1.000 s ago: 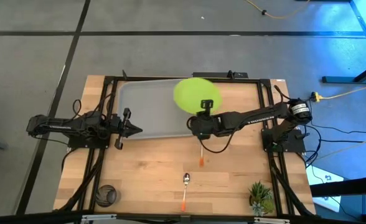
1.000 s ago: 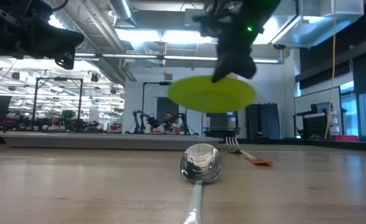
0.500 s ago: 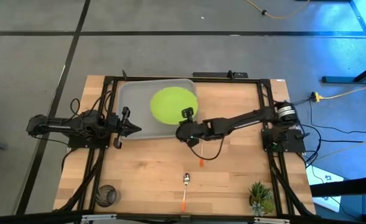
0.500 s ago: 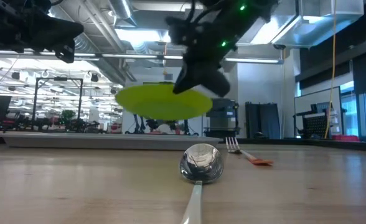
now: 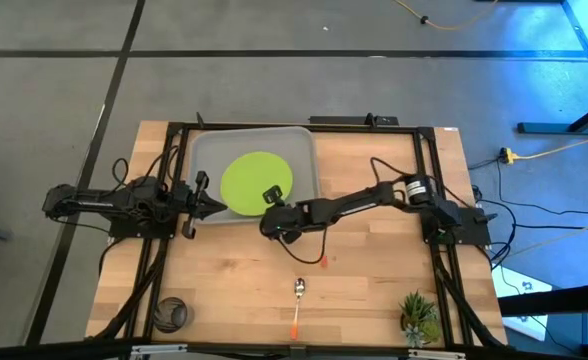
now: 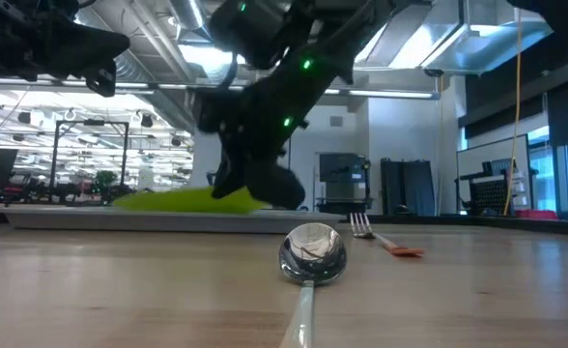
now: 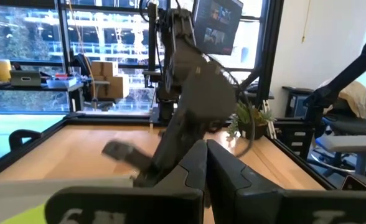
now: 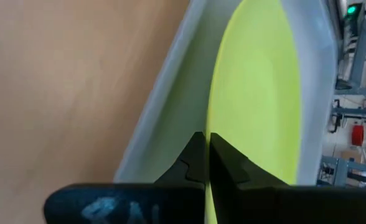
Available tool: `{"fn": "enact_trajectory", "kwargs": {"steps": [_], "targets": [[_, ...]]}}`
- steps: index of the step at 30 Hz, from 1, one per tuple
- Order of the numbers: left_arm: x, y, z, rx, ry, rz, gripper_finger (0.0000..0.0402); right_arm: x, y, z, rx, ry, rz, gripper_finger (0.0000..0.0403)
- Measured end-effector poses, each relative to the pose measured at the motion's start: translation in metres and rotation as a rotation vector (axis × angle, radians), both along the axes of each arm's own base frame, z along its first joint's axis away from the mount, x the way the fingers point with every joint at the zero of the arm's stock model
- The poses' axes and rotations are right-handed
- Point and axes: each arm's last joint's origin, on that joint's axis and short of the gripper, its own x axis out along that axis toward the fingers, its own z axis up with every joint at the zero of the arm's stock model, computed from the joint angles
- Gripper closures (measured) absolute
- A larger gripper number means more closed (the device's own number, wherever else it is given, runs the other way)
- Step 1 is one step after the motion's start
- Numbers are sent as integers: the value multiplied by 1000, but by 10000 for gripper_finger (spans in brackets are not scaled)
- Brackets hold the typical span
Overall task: Pick and place plate/cup/fork/spoon on tray
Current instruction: Put the green plate on the gray tray
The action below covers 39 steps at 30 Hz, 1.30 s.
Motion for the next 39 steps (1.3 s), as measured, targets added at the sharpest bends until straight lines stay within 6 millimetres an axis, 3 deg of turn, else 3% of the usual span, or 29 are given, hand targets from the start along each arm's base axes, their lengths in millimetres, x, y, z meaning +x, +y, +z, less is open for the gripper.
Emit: {"fn": "enact_trajectory", "kwargs": {"steps": [10,17,27,39], "targets": [[0,0,1,0,-14,0,401,2,-25,-9,2,13,-57,400],[0,0,1,0,-14,0,401,3,-35,-10,120,-18,-88,370],[0,0,1,-12,-13,-2,401,4,-29,-8,135,-36,-87,343],[0,0,1,-51,-9,-8,401,5,-28,-4,42,-81,-154,340]]}}
